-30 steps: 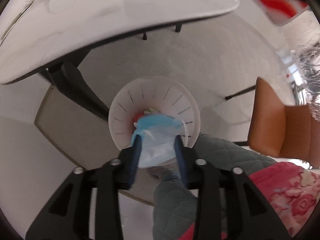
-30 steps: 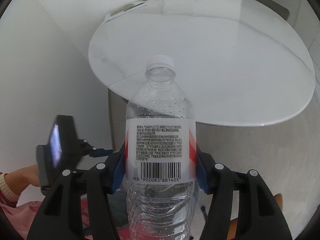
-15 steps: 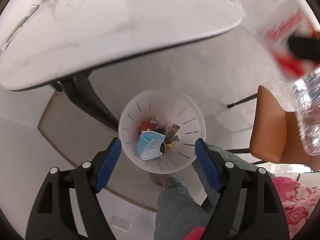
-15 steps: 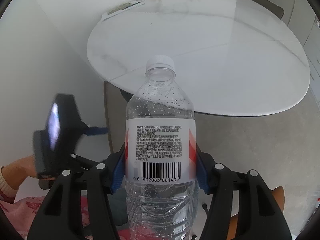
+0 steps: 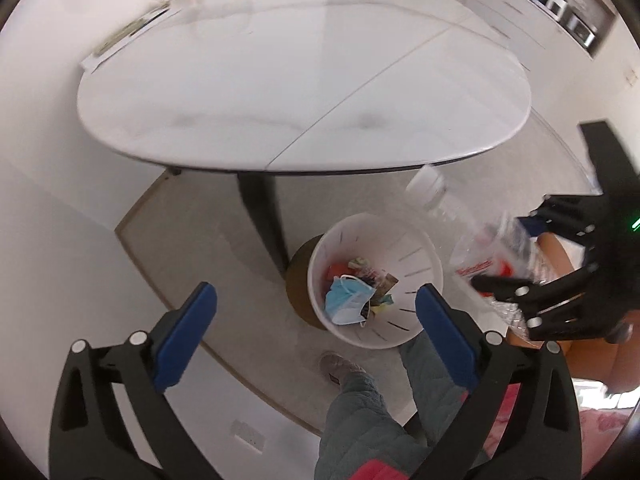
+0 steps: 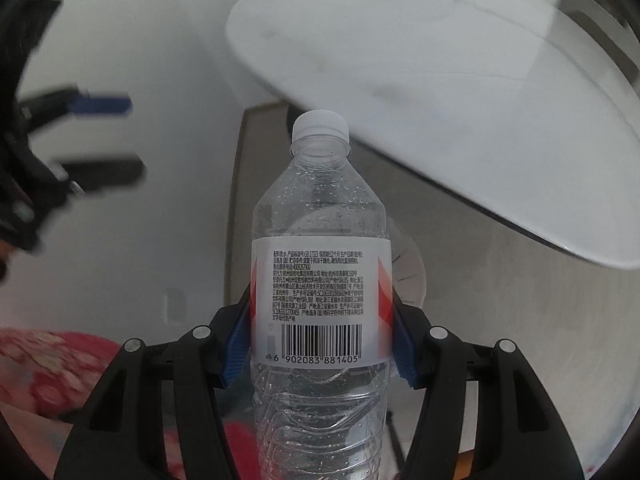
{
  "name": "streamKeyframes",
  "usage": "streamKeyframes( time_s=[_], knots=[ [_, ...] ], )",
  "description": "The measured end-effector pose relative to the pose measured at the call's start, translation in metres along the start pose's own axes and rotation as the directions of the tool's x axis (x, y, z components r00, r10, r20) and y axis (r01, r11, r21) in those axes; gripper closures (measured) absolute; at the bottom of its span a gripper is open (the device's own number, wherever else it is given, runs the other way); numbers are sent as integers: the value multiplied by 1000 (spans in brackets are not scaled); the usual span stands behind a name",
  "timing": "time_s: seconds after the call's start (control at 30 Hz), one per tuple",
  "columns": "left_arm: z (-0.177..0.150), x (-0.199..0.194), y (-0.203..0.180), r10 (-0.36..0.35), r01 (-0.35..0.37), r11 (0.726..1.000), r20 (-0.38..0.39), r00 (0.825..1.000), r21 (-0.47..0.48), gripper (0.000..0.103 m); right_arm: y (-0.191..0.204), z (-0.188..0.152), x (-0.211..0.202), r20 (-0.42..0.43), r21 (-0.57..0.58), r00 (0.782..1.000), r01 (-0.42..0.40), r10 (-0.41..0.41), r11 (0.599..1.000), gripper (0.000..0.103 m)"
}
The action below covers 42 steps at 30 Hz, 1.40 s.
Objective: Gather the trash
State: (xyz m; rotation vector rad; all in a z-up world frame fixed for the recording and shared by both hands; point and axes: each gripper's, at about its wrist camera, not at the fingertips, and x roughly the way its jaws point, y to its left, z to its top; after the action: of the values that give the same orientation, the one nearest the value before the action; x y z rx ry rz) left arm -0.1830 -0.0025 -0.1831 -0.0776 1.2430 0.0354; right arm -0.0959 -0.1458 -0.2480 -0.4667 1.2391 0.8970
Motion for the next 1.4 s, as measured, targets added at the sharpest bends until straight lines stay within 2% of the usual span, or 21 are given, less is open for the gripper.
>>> streamKeyframes(
  time_s=[0.1,0.17,0.33,0.47,0.67,0.8,1.0,1.07,1.17,1.27,1.4],
  knots=[
    [-2,3,11,2,-2,999,-11,1000,-40,8,4,5,24,-36,-61,999,25,-27,998,39],
    [-3,5,16,10,-11,998,-18,1000,-59,8,5,9,40,-44,-80,997,63,-66,995,17],
    [-5,3,17,29,-30,998,-10,1000,-49,8,5,17,51,-54,-63,996,60,-64,996,11],
    [-3,-1,15,32,-32,999,2,999,-44,8,5,19,41,-42,-32,998,43,-44,999,8],
    [12,-17,5,32,-32,999,50,998,-2,8,-3,20,-8,43,104,998,37,-42,994,3],
    [31,-38,-10,25,-28,999,108,994,32,8,-9,27,-45,110,190,989,74,-96,979,2],
    [75,-73,-32,-3,-11,997,201,979,71,8,-31,40,-111,199,319,957,141,-212,937,2],
    [92,-83,-38,-9,-11,996,231,973,83,8,-48,47,-136,217,386,940,165,-264,907,2],
    [125,-99,-47,12,-46,993,292,956,109,8,-68,60,-164,256,446,917,170,-307,879,2],
    [165,-110,-56,48,-95,989,357,933,117,8,-91,75,-184,272,485,889,204,-368,850,2],
    [206,-114,-60,70,-114,989,390,918,91,8,-119,95,-193,291,496,867,224,-404,839,2]
  ],
)
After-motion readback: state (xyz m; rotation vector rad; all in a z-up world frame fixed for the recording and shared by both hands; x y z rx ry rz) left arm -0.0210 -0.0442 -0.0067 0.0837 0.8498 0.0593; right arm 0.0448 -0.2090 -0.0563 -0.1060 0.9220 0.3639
